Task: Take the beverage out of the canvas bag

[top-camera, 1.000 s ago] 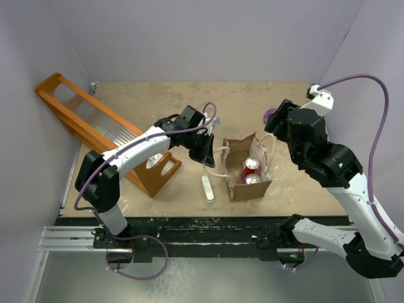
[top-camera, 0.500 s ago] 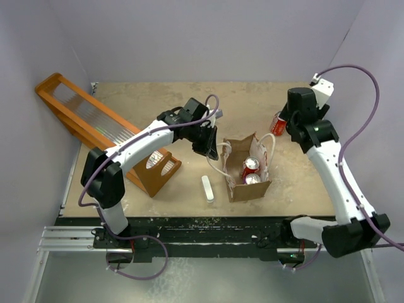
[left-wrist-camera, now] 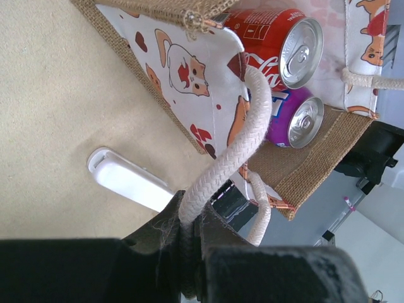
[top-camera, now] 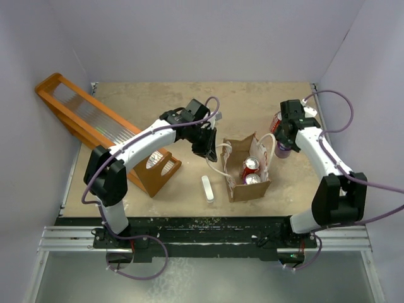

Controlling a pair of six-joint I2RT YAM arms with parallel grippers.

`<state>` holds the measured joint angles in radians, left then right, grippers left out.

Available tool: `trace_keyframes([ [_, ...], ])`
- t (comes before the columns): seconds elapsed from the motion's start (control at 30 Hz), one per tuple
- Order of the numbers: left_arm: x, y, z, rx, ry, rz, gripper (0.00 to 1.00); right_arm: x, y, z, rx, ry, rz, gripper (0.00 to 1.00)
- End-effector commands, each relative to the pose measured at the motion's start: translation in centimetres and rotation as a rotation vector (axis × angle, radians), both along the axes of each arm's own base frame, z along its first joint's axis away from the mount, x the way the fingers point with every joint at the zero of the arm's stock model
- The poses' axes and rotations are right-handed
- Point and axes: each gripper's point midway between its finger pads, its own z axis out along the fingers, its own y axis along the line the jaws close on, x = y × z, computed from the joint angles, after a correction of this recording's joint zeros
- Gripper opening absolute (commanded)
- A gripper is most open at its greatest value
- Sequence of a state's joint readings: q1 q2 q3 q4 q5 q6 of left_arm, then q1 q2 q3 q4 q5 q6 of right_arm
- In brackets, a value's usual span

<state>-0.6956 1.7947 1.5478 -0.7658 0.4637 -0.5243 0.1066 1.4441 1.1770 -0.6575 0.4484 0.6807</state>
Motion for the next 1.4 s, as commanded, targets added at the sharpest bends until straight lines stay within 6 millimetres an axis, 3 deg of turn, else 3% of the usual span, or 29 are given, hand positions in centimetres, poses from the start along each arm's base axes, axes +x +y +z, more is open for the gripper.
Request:
trace_keyframes([
  [0.0,1.0,-0.3,0.8,-0.007,-0.022,0.022,0.0,3.5,-0.3,1.3,0.088,-0.132,-0.076,0.0],
  [0.5,1.5,0.1,1.0,0.018,-0.04,0.036,0.0,7.9,-2.1,-1.0,0.153,-0.077,-0.128,0.0],
  [0.93,1.8,-0.1,1.0,0.024,-0.048,0.015,0.0,8.2,-2.9,-3.3,0.171,-0.031,-0.156,0.0],
  [1.1,1.6,0.0,1.0,0.03,-0.05,0.004,0.0,8.0,-2.6,-3.8,0.184,-0.025,-0.142,0.17],
  [1.37,1.4,0.2,1.2,0.028,-0.06,-0.015,0.0,8.2,-2.0,-1.5,0.213,-0.077,-0.105,0.64],
])
